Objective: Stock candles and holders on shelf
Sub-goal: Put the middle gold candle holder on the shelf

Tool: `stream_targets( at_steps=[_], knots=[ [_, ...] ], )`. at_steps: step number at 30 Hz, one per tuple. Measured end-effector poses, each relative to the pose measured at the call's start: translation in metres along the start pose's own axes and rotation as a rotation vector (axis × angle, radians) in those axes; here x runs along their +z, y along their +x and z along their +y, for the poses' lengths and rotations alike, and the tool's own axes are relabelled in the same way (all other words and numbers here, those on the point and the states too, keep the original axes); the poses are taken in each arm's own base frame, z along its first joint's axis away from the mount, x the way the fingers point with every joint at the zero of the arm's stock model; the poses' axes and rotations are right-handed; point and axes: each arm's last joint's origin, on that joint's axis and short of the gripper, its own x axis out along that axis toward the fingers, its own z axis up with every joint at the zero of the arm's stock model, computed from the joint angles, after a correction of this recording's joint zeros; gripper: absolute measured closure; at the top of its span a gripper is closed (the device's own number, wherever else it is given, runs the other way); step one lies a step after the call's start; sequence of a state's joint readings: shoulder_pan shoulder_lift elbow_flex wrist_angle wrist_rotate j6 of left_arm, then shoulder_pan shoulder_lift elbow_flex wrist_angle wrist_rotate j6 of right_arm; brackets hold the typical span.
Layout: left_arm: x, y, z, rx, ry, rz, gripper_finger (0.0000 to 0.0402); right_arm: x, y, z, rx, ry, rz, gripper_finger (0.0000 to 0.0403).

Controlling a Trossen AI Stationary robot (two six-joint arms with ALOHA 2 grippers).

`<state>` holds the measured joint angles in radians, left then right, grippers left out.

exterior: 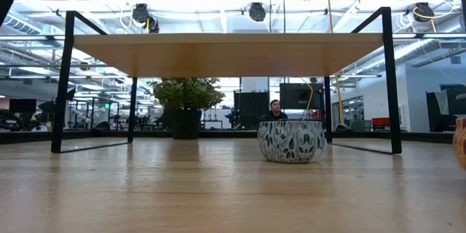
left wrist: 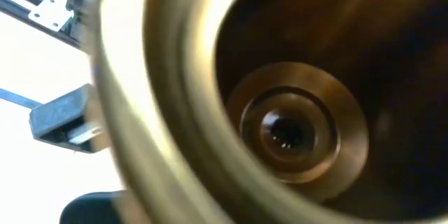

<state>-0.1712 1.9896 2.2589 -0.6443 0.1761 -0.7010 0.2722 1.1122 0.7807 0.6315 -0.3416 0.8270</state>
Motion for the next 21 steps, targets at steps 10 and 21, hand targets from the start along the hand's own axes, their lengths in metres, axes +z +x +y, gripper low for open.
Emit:
stream_targets(
  at_steps=[10, 21],
  knots=[
    [0.001, 0.000, 0.000, -0.007, 0.009, -0.004, 0.0386, 0.000, 0.000, 0.000, -0.003, -0.023, 0.001, 0.0382],
    [0.012, -0.037, -0.009, -0.062, 0.030, 0.000, 0.0278, 0.001, 0.000, 0.000, -0.011, -0.027, -0.022, 0.0391]
  ],
)
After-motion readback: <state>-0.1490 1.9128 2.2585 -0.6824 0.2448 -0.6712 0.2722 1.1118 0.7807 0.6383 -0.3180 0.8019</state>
